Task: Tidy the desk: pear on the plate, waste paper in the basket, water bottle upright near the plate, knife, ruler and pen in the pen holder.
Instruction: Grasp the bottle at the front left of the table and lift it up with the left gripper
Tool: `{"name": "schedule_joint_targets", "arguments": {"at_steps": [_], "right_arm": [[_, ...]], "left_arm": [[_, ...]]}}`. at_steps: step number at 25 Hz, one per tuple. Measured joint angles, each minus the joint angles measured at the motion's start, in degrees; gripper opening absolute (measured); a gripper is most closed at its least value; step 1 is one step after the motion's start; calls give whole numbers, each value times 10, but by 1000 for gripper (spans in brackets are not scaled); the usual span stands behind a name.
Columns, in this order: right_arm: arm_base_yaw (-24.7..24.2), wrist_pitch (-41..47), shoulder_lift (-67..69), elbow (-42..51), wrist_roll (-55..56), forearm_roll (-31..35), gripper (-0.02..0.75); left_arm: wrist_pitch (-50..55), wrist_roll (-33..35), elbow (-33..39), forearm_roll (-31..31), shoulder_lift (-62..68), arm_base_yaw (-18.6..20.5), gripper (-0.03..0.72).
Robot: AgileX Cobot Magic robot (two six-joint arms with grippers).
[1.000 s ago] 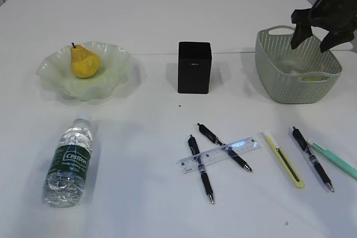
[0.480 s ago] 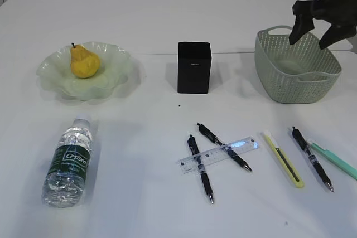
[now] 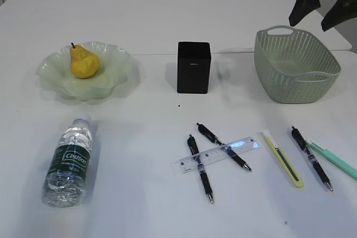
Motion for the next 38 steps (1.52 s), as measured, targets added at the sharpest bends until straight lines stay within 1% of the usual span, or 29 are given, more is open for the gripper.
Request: {"name": "schedule_joint_targets", "arguments": {"at_steps": [5, 12, 16, 18, 21, 24, 27, 32, 34, 38], "right_arm": [[11, 1, -80, 151, -21, -2, 557], [11, -10, -233, 378, -44, -6, 557], [11, -38, -323, 477, -46, -18, 557], [11, -43, -362, 510, -46, -29, 557], [11, -46, -399, 537, -46, -31, 557], [14, -43, -412, 543, -46, -29, 557], [42, -36, -412, 543, -39, -41, 556], [124, -31, -412, 543, -25, -82, 557], [138, -38, -412, 543, -24, -85, 557], [142, -61, -412, 543, -24, -86, 557]], "left_arm": [[-1, 0, 0, 0, 0, 0, 403], [-3, 0, 0, 0, 0, 0, 402], [-4, 0, 0, 0, 0, 0, 402], [-4, 0, 0, 0, 0, 0, 402], [-4, 0, 0, 0, 0, 0, 402], [-4, 0, 0, 0, 0, 0, 402], [-5, 0, 0, 0, 0, 0, 402], [-5, 0, 0, 0, 0, 0, 402], [-5, 0, 0, 0, 0, 0, 402], [-7, 0, 0, 0, 0, 0, 402]]}}
